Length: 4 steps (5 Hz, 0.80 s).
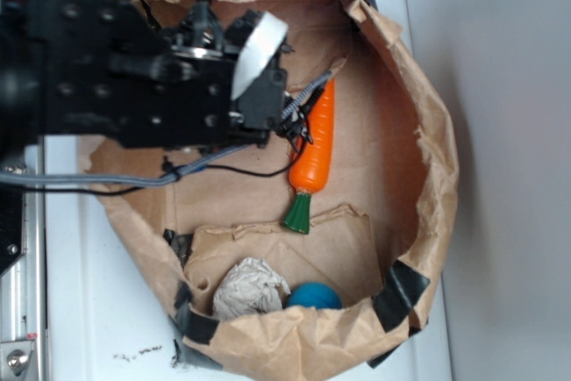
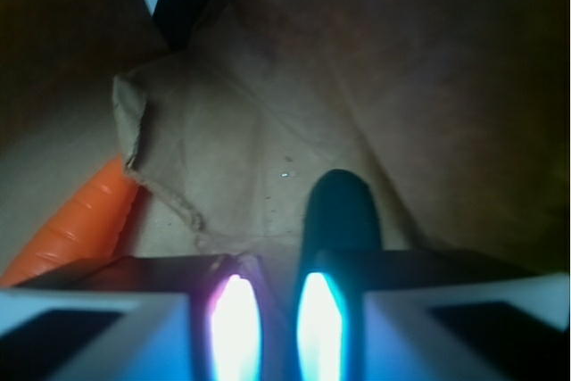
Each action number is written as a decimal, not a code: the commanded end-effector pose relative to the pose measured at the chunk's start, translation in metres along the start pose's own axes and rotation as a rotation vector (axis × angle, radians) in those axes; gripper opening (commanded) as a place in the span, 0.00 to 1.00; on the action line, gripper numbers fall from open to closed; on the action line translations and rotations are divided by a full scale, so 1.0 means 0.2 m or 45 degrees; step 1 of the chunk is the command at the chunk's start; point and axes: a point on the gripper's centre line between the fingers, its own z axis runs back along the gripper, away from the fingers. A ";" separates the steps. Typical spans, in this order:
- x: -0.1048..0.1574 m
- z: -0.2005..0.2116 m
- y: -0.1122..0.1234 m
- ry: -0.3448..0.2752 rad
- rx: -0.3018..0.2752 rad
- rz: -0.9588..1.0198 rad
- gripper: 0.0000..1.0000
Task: Grab the plastic pickle.
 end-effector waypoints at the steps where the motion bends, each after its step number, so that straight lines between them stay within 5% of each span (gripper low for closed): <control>1: 0.04 0.08 0.03 -0.040 -0.012 0.004 0.74; 2: 0.05 0.14 0.06 0.044 -0.073 -0.014 1.00; 4: 0.04 0.08 0.10 0.132 -0.139 -0.046 1.00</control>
